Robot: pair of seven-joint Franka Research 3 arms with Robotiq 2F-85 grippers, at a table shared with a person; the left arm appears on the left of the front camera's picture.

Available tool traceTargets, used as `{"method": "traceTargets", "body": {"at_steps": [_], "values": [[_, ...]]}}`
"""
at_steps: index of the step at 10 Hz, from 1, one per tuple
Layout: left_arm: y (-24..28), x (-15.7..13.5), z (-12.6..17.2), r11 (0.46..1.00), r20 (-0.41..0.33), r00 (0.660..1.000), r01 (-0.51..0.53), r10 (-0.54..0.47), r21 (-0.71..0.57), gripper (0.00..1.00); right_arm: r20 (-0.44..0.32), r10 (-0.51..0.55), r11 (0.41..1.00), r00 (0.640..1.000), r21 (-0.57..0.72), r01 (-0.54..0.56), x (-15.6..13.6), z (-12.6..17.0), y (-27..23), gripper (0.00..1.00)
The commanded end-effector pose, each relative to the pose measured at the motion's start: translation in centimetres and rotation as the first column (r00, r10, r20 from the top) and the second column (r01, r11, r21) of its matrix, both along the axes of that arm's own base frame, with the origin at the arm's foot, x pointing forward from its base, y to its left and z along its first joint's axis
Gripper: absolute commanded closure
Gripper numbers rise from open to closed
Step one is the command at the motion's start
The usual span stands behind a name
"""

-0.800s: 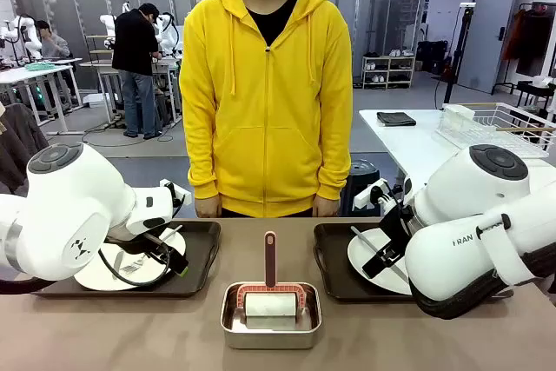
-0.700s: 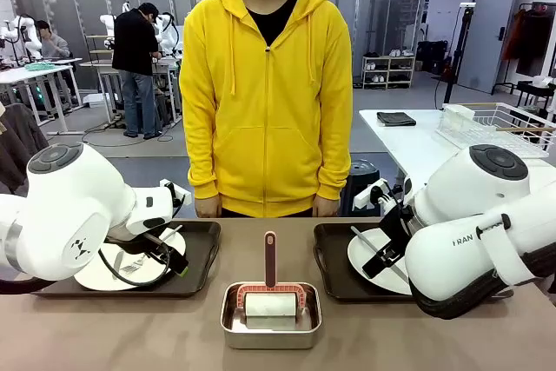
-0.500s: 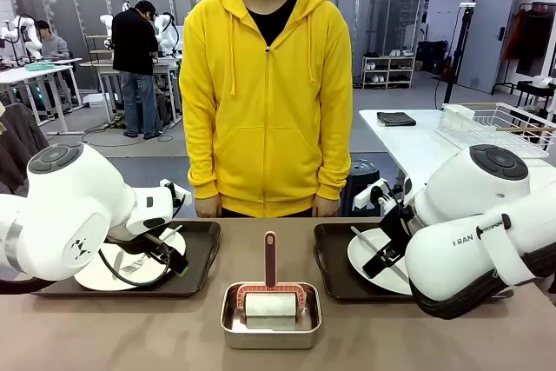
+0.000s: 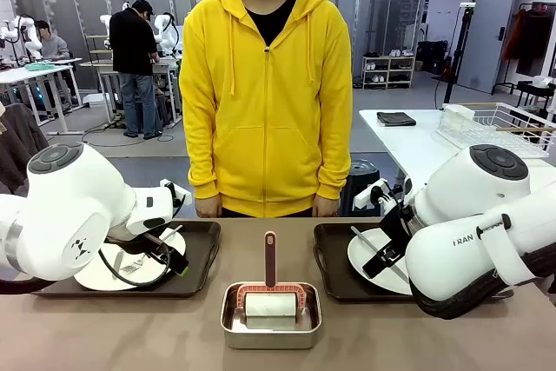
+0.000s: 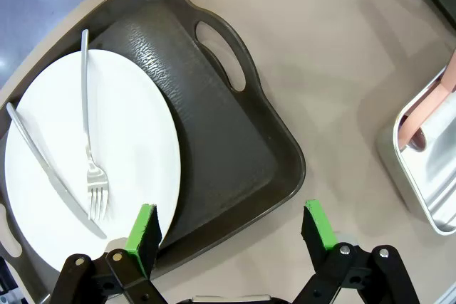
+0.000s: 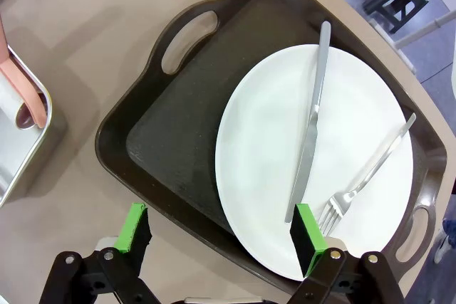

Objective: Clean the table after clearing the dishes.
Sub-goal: When the left (or right) Handle tray is removed, use the left hand (or right hand) to clean the left (or right) side of the table with the Lint Roller.

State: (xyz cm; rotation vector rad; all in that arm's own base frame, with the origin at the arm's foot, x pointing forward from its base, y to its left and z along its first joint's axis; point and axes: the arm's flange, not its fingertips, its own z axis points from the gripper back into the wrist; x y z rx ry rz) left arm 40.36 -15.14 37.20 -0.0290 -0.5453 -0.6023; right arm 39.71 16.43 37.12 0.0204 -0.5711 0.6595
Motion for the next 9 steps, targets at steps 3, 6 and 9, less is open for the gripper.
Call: {"method": "traceTargets", "body": {"at_steps": [3, 6, 9], "values": [[0.0, 0.4, 1.1, 0.999, -0.066, 0.998, 0.020, -0.022, -0.028, 0.00, -0.035, 0.007, 1.000, 0.999, 0.031, -0.005, 0.5, 1.6, -0.5, 0.00], [2.0, 2.4, 4.2, 0.975, -0.285, 0.949, 0.076, -0.136, -0.211, 0.00, -0.211, 0.080, 0.968, 0.974, 0.251, -0.025, 3.9, 6.4, -2.6, 0.00], [5.6, 5.5, 6.4, 0.849, -0.363, 0.876, 0.091, -0.317, -0.521, 0.00, -0.340, 0.184, 0.865, 0.922, 0.501, 0.012, 7.2, 8.8, -4.9, 0.00]]}}
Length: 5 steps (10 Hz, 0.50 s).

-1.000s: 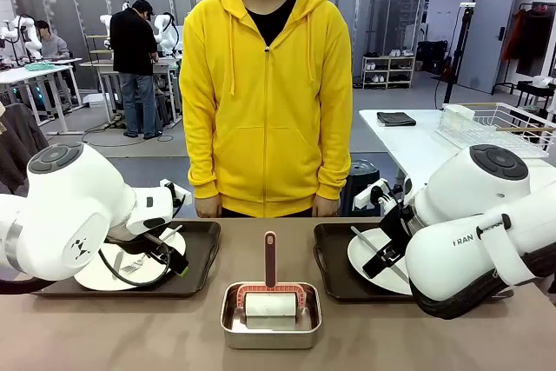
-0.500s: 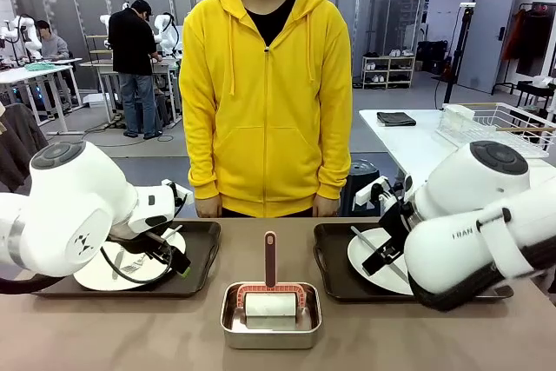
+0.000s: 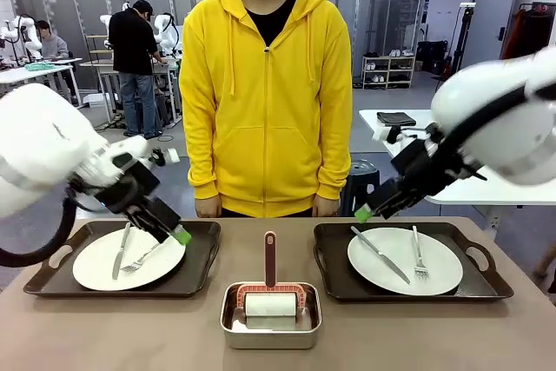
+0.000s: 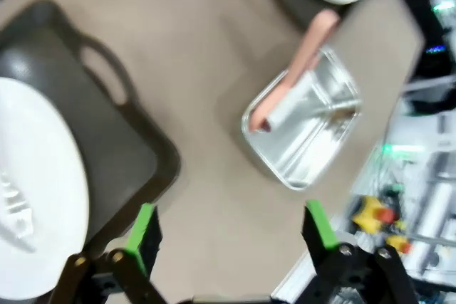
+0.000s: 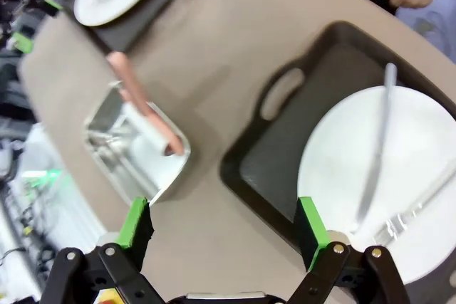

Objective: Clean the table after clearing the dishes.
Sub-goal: When the left (or right) Handle tray is removed, use the left hand (or right hand) to clean the left (or right) side of the table with the Lint Roller.

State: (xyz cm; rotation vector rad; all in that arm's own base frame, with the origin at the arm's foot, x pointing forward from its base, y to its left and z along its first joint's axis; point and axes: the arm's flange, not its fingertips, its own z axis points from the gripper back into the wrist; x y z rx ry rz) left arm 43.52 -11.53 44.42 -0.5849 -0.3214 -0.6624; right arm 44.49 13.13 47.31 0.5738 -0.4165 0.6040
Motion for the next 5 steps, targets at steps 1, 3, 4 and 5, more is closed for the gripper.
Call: {"method": "traceTargets", "body": {"at_steps": [1, 3, 4, 5], "values": [[3.5, 3.2, -0.6, 0.976, -0.132, 0.991, 0.005, -0.035, -0.218, 0.00, -0.168, 0.026, 0.983, 0.985, 0.184, 0.006, 3.1, -1.3, -2.6, 0.00], [7.5, 3.5, -0.7, 0.883, -0.125, 0.990, -0.004, -0.062, -0.469, 0.00, -0.305, 0.029, 0.906, 0.952, 0.409, 0.104, 3.5, -1.7, -5.7, 0.00], [9.8, 3.1, -1.0, 0.818, -0.118, 0.991, -0.016, -0.064, -0.575, 0.00, -0.355, 0.020, 0.869, 0.935, 0.469, 0.159, 3.3, -1.9, -7.3, 0.00], [12.3, 2.5, -1.4, 0.757, -0.123, 0.988, -0.013, -0.089, -0.653, 0.00, -0.403, 0.016, 0.826, 0.915, 0.521, 0.215, 3.2, -2.0, -9.3, 0.00]]}}
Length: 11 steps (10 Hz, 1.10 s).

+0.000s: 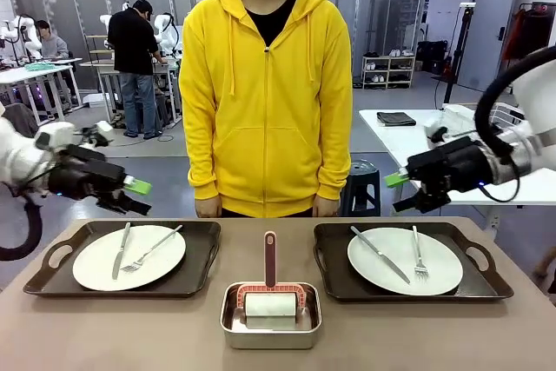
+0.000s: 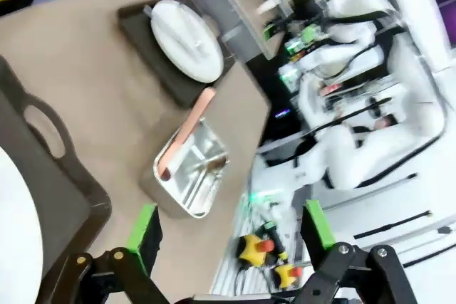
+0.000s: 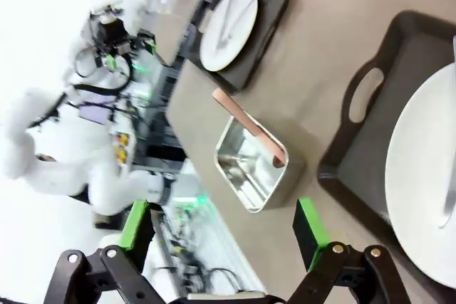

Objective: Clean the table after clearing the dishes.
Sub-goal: When the left (or right) Handle tray is removed, use the left hand (or right hand) to clean the left (or right) side of the table with the Lint Roller.

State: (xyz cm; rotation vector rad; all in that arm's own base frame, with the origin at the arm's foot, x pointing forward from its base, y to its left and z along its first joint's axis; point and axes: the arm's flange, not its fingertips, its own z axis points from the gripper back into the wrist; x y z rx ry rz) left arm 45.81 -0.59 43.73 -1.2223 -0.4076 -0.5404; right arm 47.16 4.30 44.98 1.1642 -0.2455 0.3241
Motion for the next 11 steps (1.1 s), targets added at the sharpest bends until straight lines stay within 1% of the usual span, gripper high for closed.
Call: {"method": "traceTargets", "body": {"at_steps": [1, 3, 4, 5, 6, 7, 8, 9, 10, 11], "values": [[4.4, -0.5, -0.7, 0.990, -0.027, 1.000, 0.000, -0.004, -0.141, 0.00, -0.124, -0.101, 0.990, 0.987, 0.083, 0.112, 0.4, 0.4, -2.9, 0.00], [10.9, -1.3, -0.6, 0.975, -0.045, 0.998, -0.048, 0.039, -0.217, 0.00, -0.194, -0.112, 0.983, 0.975, 0.121, 0.137, 0.2, 1.1, -8.2, 0.00], [14.2, -1.9, -0.7, 0.974, -0.063, 0.997, -0.063, 0.050, -0.217, 0.00, -0.226, -0.161, 0.973, 0.961, 0.128, 0.193, -0.1, 1.4, -11.7, 0.00], [18.0, -2.7, -1.0, 0.966, -0.171, 0.982, -0.112, 0.073, -0.233, 0.00, -0.255, -0.141, 0.971, 0.957, 0.154, 0.184, -0.9, 1.5, -16.0, 0.00], [21.3, -3.7, -1.0, 0.962, -0.197, 0.972, -0.168, 0.125, -0.217, 0.00, -0.268, -0.186, 0.959, 0.945, 0.162, 0.234, -1.7, 1.3, -19.7, 0.00], [23.8, -4.9, -0.9, 0.956, -0.245, 0.954, -0.223, 0.174, -0.192, 0.00, -0.276, -0.223, 0.947, 0.935, 0.166, 0.275, -2.7, 1.0, -22.9, 0.00], [26.1, -6.4, -0.8, 0.956, -0.275, 0.940, -0.249, 0.201, -0.155, 0.00, -0.270, -0.232, 0.943, 0.935, 0.175, 0.284, -4.1, 0.6, -25.4, 0.00], [28.6, -8.1, -0.6, 0.938, -0.296, 0.918, -0.315, 0.263, -0.144, 0.00, -0.274, -0.263, 0.932, 0.925, 0.175, 0.316, -5.6, -0.2, -27.8, 0.00], [30.4, -9.8, -0.7, 0.924, -0.312, 0.902, -0.356, 0.300, -0.140, 0.00, -0.283, -0.286, 0.922, 0.915, 0.179, 0.344, -6.8, -0.9, -29.4, 0.00], [31.9, -11.2, -0.8, 0.901, -0.330, 0.875, -0.414, 0.354, -0.129, 0.00, -0.280, -0.317, 0.906, 0.906, 0.194, 0.377, -7.9, -1.5, -30.7, 0.00]]}}
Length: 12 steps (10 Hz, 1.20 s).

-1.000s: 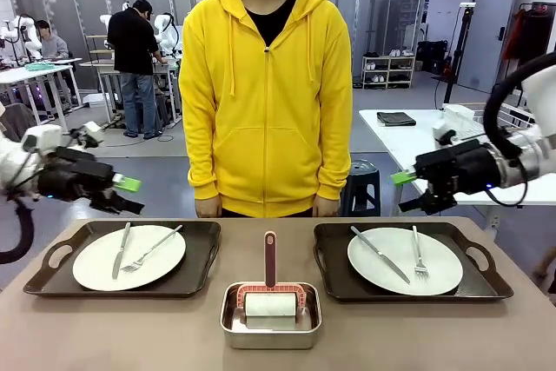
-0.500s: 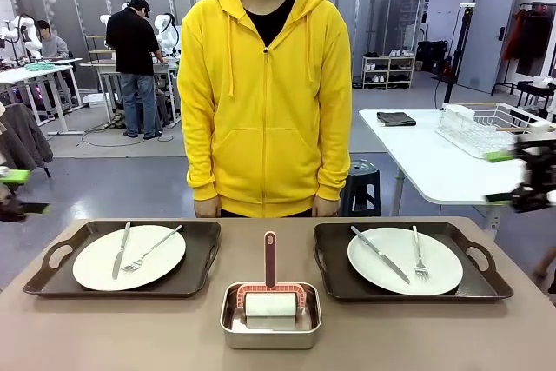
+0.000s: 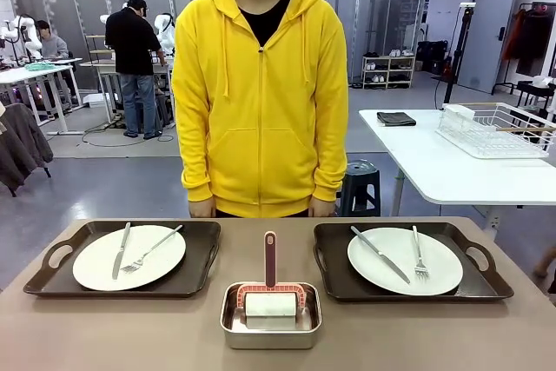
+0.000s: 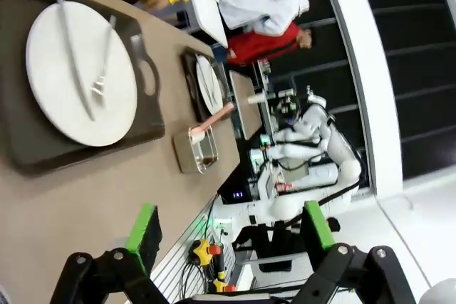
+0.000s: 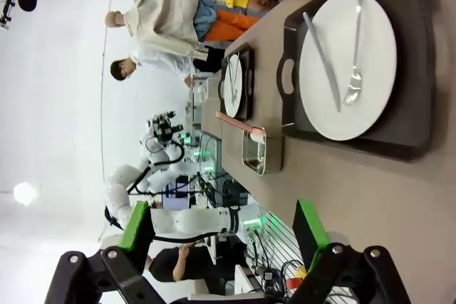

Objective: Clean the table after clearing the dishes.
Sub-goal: When the left (or right) Handle tray is removed, use the left hand (or right hand) to clean the left (or right) side of the table with the Lint Roller.

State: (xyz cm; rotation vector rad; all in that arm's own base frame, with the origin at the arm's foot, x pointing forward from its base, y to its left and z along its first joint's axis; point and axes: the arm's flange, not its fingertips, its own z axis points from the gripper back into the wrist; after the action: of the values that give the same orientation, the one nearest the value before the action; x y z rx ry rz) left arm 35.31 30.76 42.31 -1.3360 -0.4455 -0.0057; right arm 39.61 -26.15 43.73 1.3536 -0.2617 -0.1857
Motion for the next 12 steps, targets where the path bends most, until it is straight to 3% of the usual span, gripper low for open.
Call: {"method": "traceTargets", "body": {"at_steps": [1, 12], "values": [[1.5, -1.7, 0.6, 0.997, -0.020, 0.997, -0.073, 0.073, -0.027, 0.00, -0.005, -0.015, 1.000, 1.000, -0.001, 0.015, -0.8, -1.0, -0.8, 0.00], [2.5, -2.4, 0.0, 0.997, -0.011, 0.997, -0.078, 0.078, 0.000, 0.00, -0.025, -0.035, 0.999, 0.999, 0.008, 0.035, -0.8, -1.5, -1.5, 0.00]]}}
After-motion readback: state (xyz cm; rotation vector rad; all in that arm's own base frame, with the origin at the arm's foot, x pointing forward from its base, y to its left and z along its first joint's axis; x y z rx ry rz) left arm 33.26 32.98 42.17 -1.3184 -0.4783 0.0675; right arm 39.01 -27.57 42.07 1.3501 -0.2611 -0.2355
